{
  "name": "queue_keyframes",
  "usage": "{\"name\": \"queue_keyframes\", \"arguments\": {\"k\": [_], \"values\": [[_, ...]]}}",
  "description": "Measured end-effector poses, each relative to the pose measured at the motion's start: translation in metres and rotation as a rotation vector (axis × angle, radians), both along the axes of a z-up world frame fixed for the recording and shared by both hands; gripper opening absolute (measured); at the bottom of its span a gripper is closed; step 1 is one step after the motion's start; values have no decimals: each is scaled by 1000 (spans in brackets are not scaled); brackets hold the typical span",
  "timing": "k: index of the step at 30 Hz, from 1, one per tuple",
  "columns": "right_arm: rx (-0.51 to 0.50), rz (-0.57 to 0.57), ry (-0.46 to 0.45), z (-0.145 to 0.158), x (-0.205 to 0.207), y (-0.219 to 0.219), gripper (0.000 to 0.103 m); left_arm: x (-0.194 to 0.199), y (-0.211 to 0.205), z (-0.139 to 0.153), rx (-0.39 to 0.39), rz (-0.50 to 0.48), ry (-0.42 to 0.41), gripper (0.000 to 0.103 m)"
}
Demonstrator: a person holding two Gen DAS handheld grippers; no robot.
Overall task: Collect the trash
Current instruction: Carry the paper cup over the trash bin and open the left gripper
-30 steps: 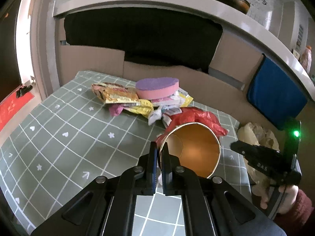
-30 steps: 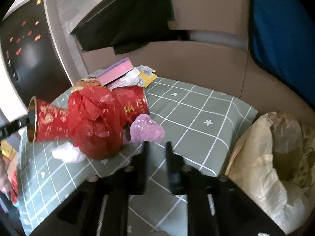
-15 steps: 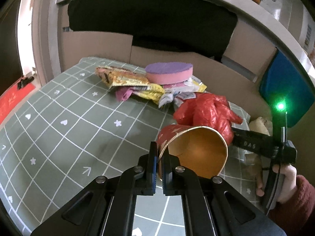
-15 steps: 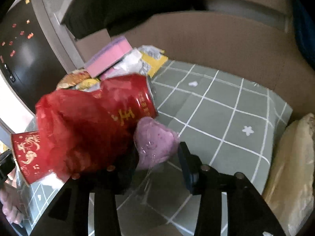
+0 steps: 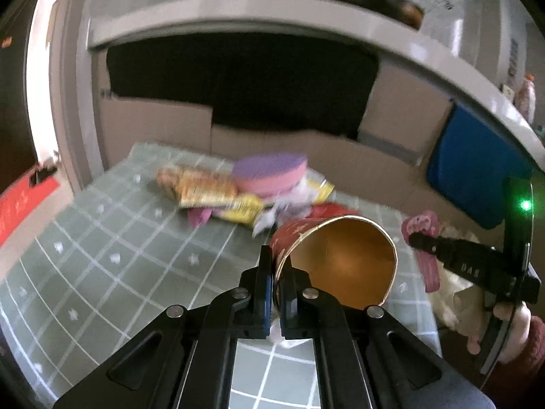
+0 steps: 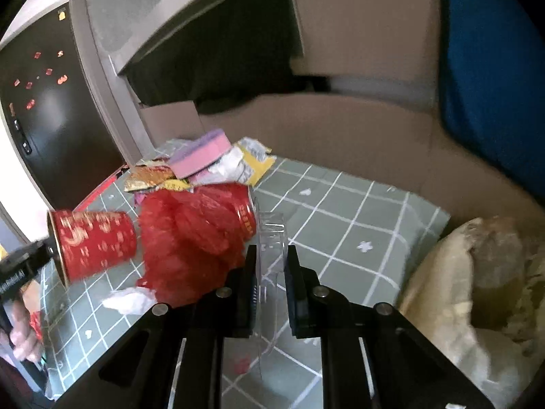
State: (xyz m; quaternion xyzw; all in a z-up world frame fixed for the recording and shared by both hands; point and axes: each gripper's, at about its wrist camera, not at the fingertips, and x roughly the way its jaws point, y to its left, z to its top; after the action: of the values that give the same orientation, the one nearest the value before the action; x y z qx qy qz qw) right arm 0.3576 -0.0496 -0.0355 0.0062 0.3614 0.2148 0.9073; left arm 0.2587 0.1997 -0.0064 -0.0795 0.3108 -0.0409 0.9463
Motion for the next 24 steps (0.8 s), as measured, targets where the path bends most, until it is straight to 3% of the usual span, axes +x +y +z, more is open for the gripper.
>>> {"name": "queue_keyframes", "arguments": {"k": [6, 12, 18, 24], "values": [[3, -44, -96, 45, -24, -28, 13, -15, -33, 51, 23, -16, -109, 3], [50, -153, -178, 85, -51, -98, 13, -19, -103, 80, 30, -130, -170, 3], [72, -305, -219, 103, -73, -179, 14, -1, -183, 90, -16, -280, -160, 3], [60, -367, -181, 86, -75, -227, 14, 34, -246, 62, -36, -407, -48, 3]]}}
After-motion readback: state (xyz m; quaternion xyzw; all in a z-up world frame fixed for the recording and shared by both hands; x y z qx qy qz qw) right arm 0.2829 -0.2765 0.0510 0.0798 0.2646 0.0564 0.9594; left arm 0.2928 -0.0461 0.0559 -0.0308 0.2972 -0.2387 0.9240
